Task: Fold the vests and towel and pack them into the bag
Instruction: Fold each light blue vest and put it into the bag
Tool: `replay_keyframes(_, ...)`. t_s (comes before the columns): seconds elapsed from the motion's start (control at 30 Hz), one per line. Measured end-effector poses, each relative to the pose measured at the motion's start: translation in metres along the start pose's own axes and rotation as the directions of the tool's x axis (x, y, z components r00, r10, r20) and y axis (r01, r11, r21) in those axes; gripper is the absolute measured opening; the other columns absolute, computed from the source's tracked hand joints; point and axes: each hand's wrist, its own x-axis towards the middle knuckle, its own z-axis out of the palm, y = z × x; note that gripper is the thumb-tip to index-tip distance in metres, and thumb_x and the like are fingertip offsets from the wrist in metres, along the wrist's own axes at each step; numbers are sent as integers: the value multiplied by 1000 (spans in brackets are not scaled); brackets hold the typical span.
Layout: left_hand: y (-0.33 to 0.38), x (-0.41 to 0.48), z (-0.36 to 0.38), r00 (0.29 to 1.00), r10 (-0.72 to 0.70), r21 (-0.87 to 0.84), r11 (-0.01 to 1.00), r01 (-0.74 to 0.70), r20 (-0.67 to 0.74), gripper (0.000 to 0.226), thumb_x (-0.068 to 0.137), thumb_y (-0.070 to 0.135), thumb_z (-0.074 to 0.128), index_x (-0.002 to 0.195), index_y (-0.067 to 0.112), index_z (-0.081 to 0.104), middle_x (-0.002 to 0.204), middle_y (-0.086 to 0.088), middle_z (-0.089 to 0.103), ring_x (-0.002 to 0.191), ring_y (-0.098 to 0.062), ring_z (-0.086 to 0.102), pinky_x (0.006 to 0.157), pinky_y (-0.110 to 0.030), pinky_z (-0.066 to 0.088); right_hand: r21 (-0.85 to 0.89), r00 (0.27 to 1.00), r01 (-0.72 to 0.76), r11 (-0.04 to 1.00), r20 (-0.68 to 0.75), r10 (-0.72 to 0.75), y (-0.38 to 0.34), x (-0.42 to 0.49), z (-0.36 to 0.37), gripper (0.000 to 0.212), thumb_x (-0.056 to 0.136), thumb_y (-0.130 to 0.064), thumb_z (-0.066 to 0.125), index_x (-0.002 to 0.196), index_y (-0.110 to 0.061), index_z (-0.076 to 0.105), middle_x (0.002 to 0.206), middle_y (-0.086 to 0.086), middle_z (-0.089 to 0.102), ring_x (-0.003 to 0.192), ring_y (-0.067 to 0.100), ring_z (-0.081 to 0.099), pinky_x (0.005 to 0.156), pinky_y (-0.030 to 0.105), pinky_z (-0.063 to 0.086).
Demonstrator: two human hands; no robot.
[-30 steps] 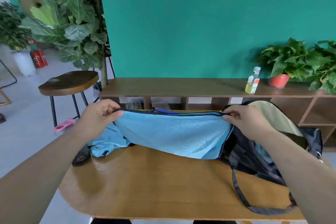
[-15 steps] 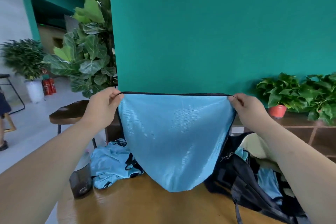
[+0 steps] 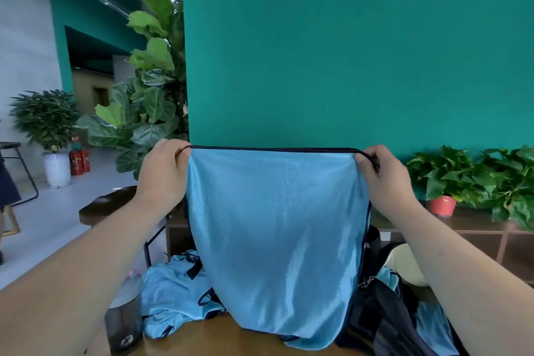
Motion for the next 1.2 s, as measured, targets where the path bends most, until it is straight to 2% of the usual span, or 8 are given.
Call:
replay_keyframes(0.1,8,8,-8,1000,1,-40,999,-2,-24,27,111,21,49,125,12,70,121,-5,67,107,-19,55,93,-31,40,91,1000,24,996,-17,-23,-11,13,-4,10,105,-29,63,113,-25,68,103,-8,72,99,17,66,88,35,54)
replay_keyframes(0.3,8,14,-27,995,95,-16,995,-95,-5,26,109,20,53,127,17,72,121,-2,68,108,-20,62,97,-32,46,-221,971,201,954,173,-165,-17,30,-26,7,104,-34,64,107,-27,63,90,-14,67,85,16,63,65,20,43)
replay_keyframes(0.5,25,25,-42,961,189,35,982,-186,-200,24,108,21,54,123,18,73,111,-3,69,104,-25,57,89,-32,41,-42,986,165,985,-29,-166,-36,35,-40,18,99,-43,71,92,-27,65,79,3,65,71,23,54,63,33,42)
replay_keyframes(0.63,29,35,-47,906,302,81,953,-291,-298,24,109,19,49,122,13,70,109,-9,64,107,-28,53,88,-28,35,46,982,152,987,-116,-146,-40,42,-45,24,94,-45,77,86,-25,66,72,-2,54,62,9,41,60,30,38)
replay_keyframes(0.8,40,50,-51,832,355,76,931,-358,-426,27,111,17,43,123,6,65,116,-17,60,110,-30,55,95,-34,41,266,953,224,937,-259,-155,-55,49,-47,34,91,-44,81,95,-13,71,75,2,52,65,10,41,56,21,34)
replay_keyframes(1.0,19,55,-41,949,267,145,959,-244,-169,26,109,21,48,121,12,70,117,-11,66,109,-31,59,93,-37,44,211,997,73,975,-22,-70,-38,59,-34,34,88,-43,83,95,-13,70,75,-2,54,64,8,44,57,20,39)
replay_keyframes(1.1,6,57,-28,992,13,145,989,-31,125,23,107,24,58,121,15,74,120,-7,73,106,-26,65,92,-34,50,241,982,-87,967,186,42,-25,59,-23,30,89,-43,81,94,-17,68,76,-2,59,65,7,53,60,21,48)
replay_keyframes(1.2,-1,59,-16,914,-246,6,966,258,321,17,103,25,67,114,16,76,110,-5,74,78,-19,64,71,-29,52,201,925,-190,961,364,107,-12,66,-17,39,87,-44,81,101,-10,69,82,2,62,77,6,59,71,25,52)
